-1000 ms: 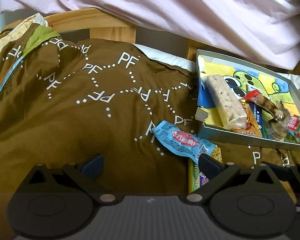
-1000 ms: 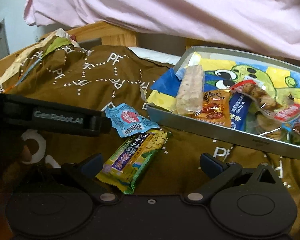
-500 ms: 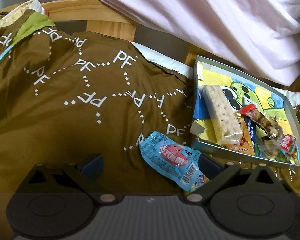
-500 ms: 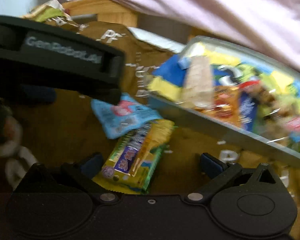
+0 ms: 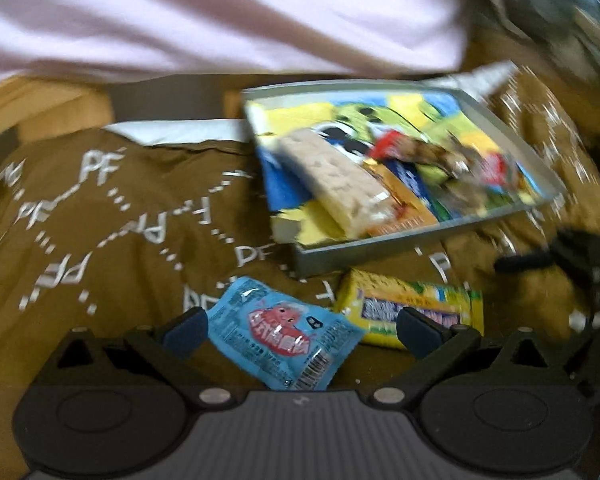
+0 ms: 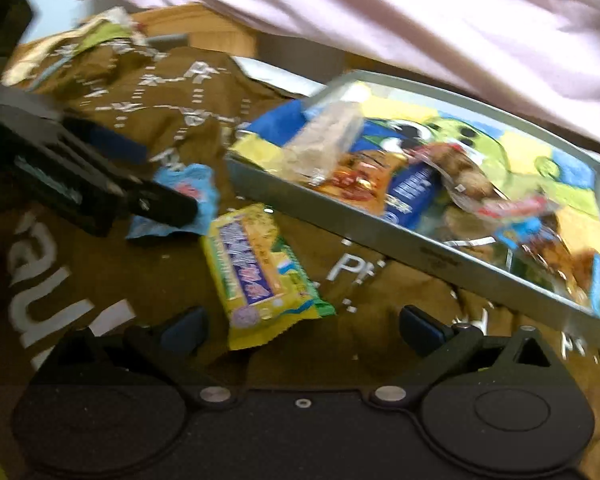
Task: Organize snacks
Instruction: 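Grasp the blue sausage packet with the left tool while the right grasps the yellow biscuit packet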
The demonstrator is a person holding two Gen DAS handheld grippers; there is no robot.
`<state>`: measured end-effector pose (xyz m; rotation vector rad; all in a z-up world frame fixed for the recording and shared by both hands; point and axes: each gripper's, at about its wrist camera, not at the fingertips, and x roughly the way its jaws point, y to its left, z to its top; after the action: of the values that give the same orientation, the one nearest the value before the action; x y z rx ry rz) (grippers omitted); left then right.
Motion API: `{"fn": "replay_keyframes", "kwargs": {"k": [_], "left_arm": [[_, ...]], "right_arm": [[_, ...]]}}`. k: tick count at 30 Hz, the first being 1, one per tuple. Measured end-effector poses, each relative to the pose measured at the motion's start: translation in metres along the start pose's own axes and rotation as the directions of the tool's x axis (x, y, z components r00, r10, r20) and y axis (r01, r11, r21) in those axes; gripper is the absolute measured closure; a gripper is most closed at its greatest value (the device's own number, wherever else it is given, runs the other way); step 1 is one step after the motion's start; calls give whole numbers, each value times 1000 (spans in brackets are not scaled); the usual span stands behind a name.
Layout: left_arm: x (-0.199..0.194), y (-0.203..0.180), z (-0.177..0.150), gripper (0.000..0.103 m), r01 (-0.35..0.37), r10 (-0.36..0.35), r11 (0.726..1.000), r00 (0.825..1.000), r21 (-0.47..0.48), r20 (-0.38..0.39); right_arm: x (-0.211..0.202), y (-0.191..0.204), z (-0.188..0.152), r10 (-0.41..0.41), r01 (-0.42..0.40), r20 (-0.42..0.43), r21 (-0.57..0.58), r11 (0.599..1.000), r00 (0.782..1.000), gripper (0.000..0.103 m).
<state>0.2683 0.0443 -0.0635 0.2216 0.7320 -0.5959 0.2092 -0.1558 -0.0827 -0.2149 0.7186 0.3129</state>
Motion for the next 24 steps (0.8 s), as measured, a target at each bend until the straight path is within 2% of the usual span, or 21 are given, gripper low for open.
{"fn": "replay_keyframes", "kwargs": {"k": [4,7,14,20,24], "left_arm": [[16,-2,7,0,29,-21,993,997,113,-74],[26,0,12,0,40,-21,986,993,165,-115],[46,7,14,1,106,-52,964,975,244,-218],[53,3,16,0,124,-56,950,971,288,-233],[51,2,16,4,130,-62,952,969,278,-238]], "right_arm": [[1,10,8,78,-74,21,-150,986,997,2],[11,15,15,70,-65,12,-231,971,997,2],[36,7,30,140,-145,-38,-217,966,989,10],[38,11,37,176,-187,-63,-277,942,982,27],[30,17,35,183,-196,-72,-301,933,981,51]]}}
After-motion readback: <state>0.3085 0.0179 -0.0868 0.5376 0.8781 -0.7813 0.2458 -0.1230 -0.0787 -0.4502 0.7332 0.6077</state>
